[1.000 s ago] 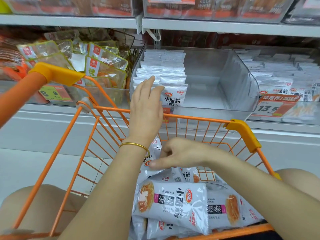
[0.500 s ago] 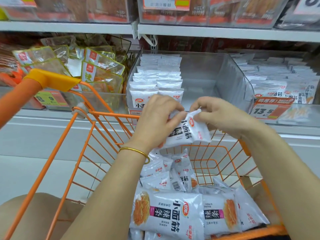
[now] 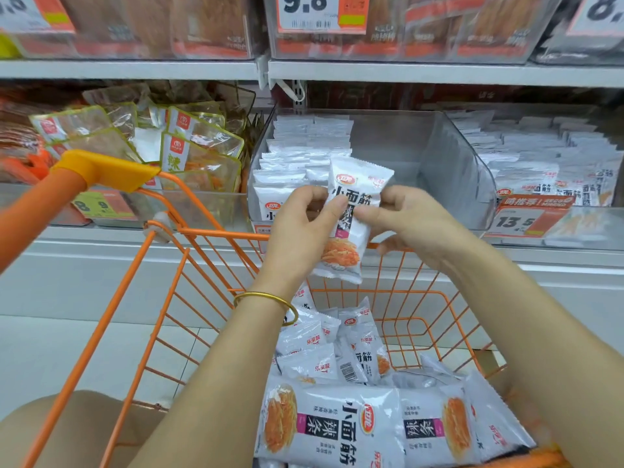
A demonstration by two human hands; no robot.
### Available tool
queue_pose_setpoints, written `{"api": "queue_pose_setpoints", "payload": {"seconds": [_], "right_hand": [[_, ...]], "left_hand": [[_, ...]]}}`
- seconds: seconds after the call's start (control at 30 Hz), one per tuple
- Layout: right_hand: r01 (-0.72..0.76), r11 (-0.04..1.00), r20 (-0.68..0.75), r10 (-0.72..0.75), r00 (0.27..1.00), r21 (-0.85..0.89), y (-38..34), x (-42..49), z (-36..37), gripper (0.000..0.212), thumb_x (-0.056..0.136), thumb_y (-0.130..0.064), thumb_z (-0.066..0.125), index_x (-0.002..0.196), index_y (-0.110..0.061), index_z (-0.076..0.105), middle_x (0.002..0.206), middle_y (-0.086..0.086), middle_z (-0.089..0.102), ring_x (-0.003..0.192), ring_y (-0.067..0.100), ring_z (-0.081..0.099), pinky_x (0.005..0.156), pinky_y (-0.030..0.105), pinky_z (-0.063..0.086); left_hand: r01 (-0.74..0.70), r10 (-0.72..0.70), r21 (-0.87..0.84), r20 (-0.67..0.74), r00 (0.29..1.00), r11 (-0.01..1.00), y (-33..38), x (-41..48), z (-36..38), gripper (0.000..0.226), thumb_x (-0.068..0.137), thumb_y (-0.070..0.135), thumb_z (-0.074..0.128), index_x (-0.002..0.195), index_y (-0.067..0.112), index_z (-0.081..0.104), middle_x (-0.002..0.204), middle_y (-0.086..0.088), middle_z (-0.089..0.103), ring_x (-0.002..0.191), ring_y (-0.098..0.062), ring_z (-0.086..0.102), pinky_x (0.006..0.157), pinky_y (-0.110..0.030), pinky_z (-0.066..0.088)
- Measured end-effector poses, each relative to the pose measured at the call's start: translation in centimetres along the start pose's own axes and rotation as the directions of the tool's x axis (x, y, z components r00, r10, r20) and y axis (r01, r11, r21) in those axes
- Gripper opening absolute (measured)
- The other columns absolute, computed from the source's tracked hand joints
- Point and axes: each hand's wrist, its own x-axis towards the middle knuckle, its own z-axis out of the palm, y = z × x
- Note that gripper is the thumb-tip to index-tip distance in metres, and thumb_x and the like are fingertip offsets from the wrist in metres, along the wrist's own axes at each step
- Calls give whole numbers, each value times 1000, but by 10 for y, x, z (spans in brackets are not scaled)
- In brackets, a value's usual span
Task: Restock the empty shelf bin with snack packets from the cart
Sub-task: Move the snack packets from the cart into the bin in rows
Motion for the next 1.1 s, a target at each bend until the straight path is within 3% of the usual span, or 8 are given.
{"api": "queue_pose_setpoints", "payload": {"seconds": [0.07, 0.13, 0.23, 0.43, 0.57, 0.8, 1.0, 1.1], "right_hand": [[74, 995, -139, -64, 988, 66, -10, 7, -5, 4, 90, -14, 62, 94, -16, 63, 77, -5, 70, 60, 9, 63, 46, 21, 50], [173, 973, -260, -129, 957, 152, -21, 16, -12, 6, 92, -13, 60, 90, -19, 61, 72, -9, 70, 57, 7, 64, 47, 21, 52], [263, 957, -303, -216, 928, 125, -25, 29, -11, 11, 92, -10, 58, 98, -19, 58, 87, -5, 70, 63, 3, 67, 51, 22, 54], [142, 955, -285, -216, 934, -259, 7, 37, 13, 20, 83, -7, 68, 100, -16, 62, 80, -6, 64, 73, 17, 67, 61, 30, 60], [2, 811, -287, -210, 934, -586, 15, 49, 22, 20, 78, -26, 74, 93, -14, 68, 83, 0, 71, 78, 21, 68, 74, 42, 56], [-175, 759, -141, 110, 984, -627, 2, 61, 20, 17, 79, -27, 75, 70, -15, 67, 69, 4, 73, 66, 14, 72, 77, 39, 59], [-223, 825, -29, 244, 969, -519, -5, 58, 12, 19, 82, -23, 72, 92, -7, 70, 83, 8, 74, 76, 15, 72, 79, 34, 58], [-140, 753, -146, 59, 987, -642, -11, 48, 3, 21, 80, -22, 73, 88, -3, 70, 91, 12, 73, 79, 18, 67, 77, 32, 54]], "left_hand": [[-98, 115, 190, -83, 990, 977, -8, 4, -4, 23, 90, 32, 57, 107, 18, 62, 109, -2, 61, 105, -20, 55, 93, -34, 44], [-156, 252, 478, -144, 957, 864, -13, 5, -9, 26, 91, 27, 56, 114, 17, 61, 117, -1, 54, 115, -19, 42, 96, -21, 27], [-157, 307, 647, -126, 943, 747, -19, 2, -14, 28, 88, 18, 58, 115, 14, 62, 122, -5, 50, 116, -25, 39, 98, -30, 30], [-167, 306, 674, -92, 948, 720, -25, 2, -13, 30, 85, 10, 61, 115, 11, 61, 122, -9, 46, 115, -28, 39, 98, -37, 37], [-159, 297, 672, -95, 950, 723, -28, 2, -12, 32, 84, 9, 61, 116, 11, 60, 117, -10, 45, 111, -27, 41, 97, -35, 37], [-165, 296, 697, -71, 953, 698, -27, 1, -12, 34, 84, 11, 63, 118, 13, 59, 114, -8, 45, 109, -23, 41, 95, -31, 38], [-177, 294, 687, -56, 954, 705, -29, 1, -13, 31, 84, 10, 62, 115, 13, 61, 112, -8, 46, 109, -24, 43, 95, -34, 39], [-176, 299, 670, -72, 951, 721, -28, 1, -14, 29, 85, 7, 59, 113, 13, 62, 110, -7, 46, 108, -23, 44, 93, -30, 37]]}}
